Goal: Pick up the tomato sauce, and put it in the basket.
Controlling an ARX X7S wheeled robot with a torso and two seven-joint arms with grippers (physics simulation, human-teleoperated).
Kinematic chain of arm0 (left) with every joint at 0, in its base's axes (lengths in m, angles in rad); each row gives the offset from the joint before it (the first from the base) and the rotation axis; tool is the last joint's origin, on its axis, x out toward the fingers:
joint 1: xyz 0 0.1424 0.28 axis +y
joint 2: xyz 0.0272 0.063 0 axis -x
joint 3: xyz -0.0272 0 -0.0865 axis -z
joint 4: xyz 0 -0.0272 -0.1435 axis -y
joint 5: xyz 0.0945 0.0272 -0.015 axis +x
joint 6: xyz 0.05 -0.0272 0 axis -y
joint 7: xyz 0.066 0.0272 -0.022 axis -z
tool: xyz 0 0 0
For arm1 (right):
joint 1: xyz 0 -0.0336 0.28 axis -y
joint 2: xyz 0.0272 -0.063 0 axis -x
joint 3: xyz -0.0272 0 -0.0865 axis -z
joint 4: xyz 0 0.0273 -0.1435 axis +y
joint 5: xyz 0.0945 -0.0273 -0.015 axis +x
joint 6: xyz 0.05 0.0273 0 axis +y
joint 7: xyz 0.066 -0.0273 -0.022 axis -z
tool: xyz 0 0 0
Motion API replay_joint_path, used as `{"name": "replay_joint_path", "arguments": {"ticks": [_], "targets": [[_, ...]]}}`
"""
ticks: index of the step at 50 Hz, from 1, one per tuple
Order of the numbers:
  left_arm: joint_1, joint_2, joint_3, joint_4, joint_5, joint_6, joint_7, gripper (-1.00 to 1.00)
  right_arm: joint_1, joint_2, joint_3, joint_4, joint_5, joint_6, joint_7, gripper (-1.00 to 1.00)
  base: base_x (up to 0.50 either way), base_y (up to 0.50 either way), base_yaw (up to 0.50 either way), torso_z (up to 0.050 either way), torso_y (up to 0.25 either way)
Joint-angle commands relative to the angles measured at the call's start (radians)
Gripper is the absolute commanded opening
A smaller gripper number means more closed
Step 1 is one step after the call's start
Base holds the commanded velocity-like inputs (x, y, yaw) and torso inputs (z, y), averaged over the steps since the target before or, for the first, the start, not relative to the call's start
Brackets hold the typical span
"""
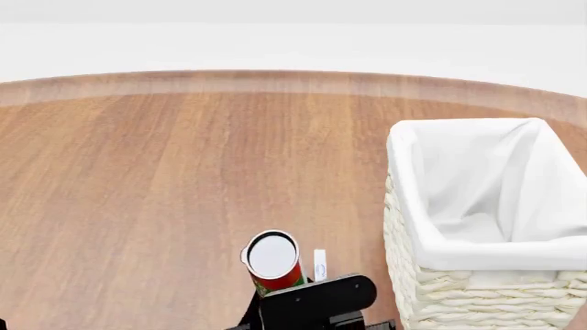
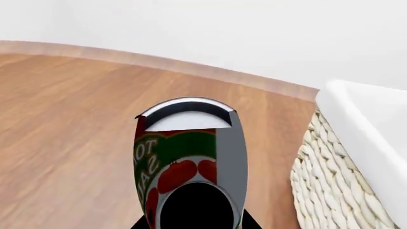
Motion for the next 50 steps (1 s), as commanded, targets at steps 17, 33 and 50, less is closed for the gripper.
{"name": "replay_joint_path", "arguments": {"ticks": [17,33,50], "targets": [[0.004,-0.012,-0.008,0.001,-0.01,0.003,-0.014,1.0,0.263,-0.068,0.049,0.199,0.009,0.076,-0.153,-1.0,0.0,0.0,0.0,0.0,0.0],[0.007,-0.009,0.002,-0.011,-0.002,0.012,-0.014,1.0,0.363,-0.09,0.11,0.311,0.053,0.074,-0.215,-1.0,0.0,0.0,0.0,0.0,0.001],[0.008,-0.013,0.005,-0.01,-0.008,0.015,-0.017,1.0,0.646,-0.141,0.153,0.514,0.057,0.132,-0.313,-1.0,0.0,0.0,0.0,0.0,0.0]]}}
